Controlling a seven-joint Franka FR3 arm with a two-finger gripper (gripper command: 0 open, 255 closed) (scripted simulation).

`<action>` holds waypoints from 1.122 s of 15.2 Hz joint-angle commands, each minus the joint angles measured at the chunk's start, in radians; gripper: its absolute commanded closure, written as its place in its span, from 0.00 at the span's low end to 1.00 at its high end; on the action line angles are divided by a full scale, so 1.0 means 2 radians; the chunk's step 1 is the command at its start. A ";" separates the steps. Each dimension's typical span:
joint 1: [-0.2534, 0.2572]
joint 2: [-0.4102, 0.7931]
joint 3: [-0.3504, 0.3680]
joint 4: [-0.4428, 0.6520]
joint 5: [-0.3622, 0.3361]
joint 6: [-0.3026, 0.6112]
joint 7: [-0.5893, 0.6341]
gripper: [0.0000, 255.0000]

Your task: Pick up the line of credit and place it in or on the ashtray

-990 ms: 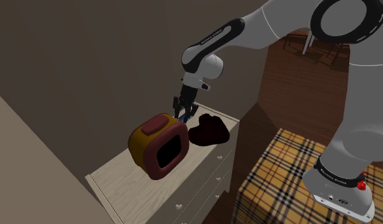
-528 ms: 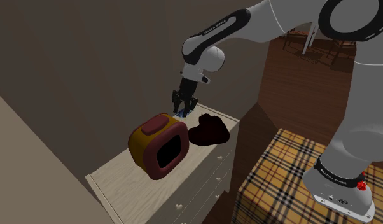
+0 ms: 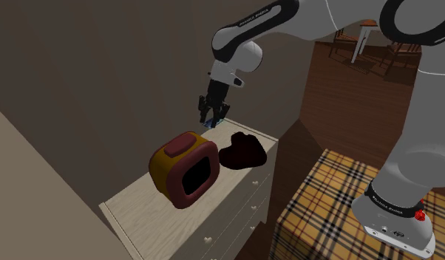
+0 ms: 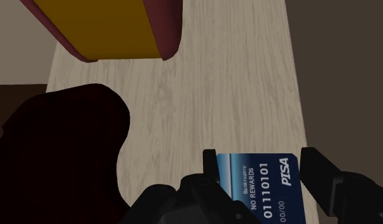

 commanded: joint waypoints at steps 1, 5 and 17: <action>-0.001 -0.004 -0.001 0.007 -0.003 -0.010 0.006 1.00; -0.002 -0.014 -0.002 0.020 -0.007 -0.030 0.019 1.00; 0.009 -0.234 0.010 -0.212 0.050 -0.017 0.005 1.00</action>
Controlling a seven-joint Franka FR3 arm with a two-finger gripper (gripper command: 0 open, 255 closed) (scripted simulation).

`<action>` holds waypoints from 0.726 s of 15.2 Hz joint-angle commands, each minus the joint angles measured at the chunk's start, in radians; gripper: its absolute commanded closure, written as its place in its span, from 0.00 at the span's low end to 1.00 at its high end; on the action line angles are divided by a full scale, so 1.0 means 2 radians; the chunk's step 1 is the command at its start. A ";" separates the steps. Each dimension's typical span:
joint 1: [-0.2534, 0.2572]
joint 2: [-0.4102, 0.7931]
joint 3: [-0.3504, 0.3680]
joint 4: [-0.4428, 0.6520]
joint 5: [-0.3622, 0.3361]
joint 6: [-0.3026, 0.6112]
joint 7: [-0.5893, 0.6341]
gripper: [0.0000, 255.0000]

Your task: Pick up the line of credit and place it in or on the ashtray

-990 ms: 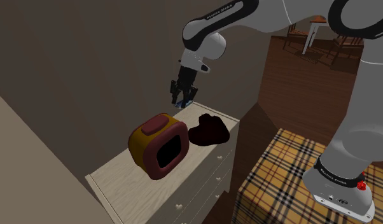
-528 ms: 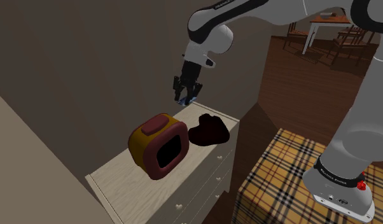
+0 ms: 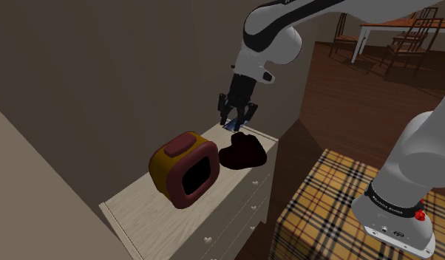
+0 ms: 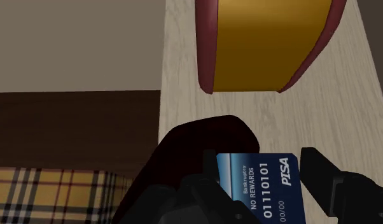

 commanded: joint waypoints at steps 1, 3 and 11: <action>0.004 -0.044 0.001 -0.041 0.010 -0.003 0.000 1.00; 0.007 -0.070 0.002 -0.063 0.016 -0.006 0.002 1.00; 0.012 -0.046 0.008 -0.093 0.034 0.041 -0.030 1.00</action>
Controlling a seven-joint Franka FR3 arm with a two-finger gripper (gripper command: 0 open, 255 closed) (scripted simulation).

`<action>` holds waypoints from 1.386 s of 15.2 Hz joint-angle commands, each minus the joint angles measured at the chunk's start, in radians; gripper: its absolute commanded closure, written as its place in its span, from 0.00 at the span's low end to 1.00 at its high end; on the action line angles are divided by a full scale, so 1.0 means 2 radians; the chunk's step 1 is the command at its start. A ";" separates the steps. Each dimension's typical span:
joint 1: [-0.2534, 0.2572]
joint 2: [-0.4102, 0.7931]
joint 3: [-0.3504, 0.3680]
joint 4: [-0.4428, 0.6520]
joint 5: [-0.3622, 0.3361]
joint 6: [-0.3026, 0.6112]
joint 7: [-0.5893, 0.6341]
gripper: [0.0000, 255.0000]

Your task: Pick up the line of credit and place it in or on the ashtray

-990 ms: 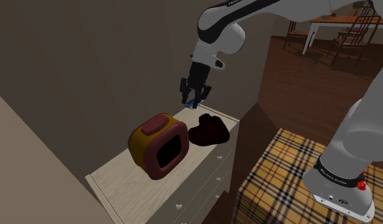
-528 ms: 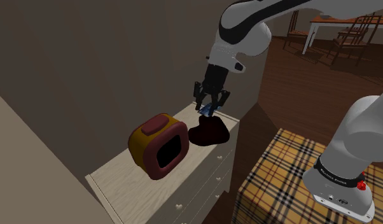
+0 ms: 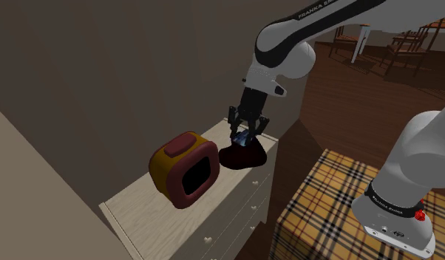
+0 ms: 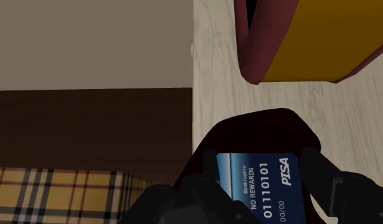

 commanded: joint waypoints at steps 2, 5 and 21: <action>0.002 0.011 0.002 -0.009 0.007 0.017 -0.013 1.00; 0.004 0.023 0.004 -0.018 0.015 0.035 -0.026 1.00; 0.006 0.039 0.006 -0.027 0.026 0.056 -0.042 0.00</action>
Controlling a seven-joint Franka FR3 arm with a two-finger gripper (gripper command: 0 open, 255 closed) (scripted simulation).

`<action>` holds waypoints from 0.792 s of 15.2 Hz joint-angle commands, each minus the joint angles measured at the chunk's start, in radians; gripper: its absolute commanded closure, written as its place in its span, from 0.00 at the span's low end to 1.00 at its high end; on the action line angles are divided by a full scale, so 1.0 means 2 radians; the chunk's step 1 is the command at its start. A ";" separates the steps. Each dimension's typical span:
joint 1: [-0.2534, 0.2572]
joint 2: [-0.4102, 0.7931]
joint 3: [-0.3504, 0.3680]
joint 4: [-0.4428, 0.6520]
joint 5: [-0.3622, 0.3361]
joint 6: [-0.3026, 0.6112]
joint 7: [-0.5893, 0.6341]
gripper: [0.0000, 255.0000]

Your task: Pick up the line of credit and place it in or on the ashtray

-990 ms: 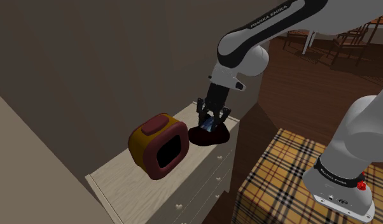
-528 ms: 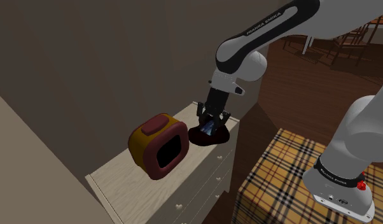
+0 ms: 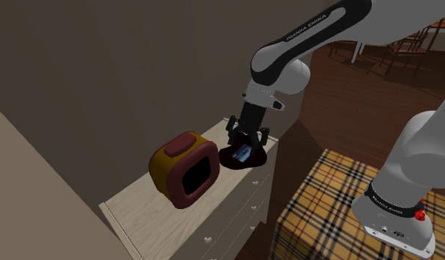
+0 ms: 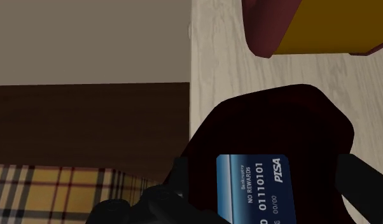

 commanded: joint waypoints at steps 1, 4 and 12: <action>0.000 0.000 0.000 0.000 0.000 0.000 0.000 0.00; -0.016 -0.032 -0.019 0.013 -0.026 -0.051 0.012 0.00; -0.019 -0.039 -0.024 0.017 -0.033 -0.064 0.015 0.00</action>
